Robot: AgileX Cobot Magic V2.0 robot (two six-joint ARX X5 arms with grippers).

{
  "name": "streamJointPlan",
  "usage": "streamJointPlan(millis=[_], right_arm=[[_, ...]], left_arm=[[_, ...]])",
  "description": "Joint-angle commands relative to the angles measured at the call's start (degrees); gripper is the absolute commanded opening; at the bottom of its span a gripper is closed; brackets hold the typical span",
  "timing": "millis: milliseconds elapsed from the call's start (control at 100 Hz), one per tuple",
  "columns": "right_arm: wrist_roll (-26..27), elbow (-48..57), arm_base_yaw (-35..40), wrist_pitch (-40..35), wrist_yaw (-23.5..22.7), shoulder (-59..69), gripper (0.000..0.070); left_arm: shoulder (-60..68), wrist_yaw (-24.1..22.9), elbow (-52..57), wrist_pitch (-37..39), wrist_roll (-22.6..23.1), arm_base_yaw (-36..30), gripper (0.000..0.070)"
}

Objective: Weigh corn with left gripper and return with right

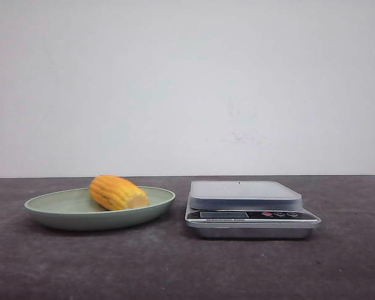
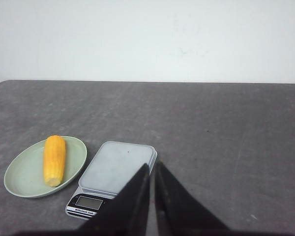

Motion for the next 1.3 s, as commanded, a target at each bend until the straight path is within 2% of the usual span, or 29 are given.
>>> streamJointPlan(millis=[0,520,650,720,800,960,1060,1160,1290], right_arm=[[0.6,0.5,0.1,0.5,0.0,0.2,0.0012],[0.6,0.5,0.1,0.5,0.0,0.2,0.0012],[0.6,0.5,0.1,0.5,0.0,0.2,0.0012],[0.6,0.5,0.1,0.5,0.0,0.2,0.0012],[0.6,0.5,0.1,0.5,0.0,0.2,0.0012],[0.6,0.5,0.1,0.5,0.0,0.2,0.0012],[0.6,0.5,0.1,0.5,0.0,0.2,0.0012],[0.6,0.5,0.1,0.5,0.0,0.2,0.0012],[0.6,0.5,0.1,0.5,0.0,0.2,0.0012]], left_arm=[[0.0,0.2,0.8,0.7,1.0,-0.2,0.0003],[0.0,0.2,0.8,0.7,1.0,-0.2,0.0003],[0.0,0.2,-1.2,2.4,1.0,2.6,0.0003],[-0.4,-0.4,-4.4,7.1,1.7,5.2,0.0003],[-1.1,-1.6,-10.5,17.4,4.0,8.0,0.0003],[-3.5,4.3,-27.5,41.0,7.4,12.7,0.0003],[-4.6,4.5,-37.9,51.8,7.4,14.3,0.0003],[-5.5,4.5,-45.7,57.9,7.5,15.0,0.0003],[-7.8,4.4,-51.4,58.8,9.5,16.0,0.0003]])
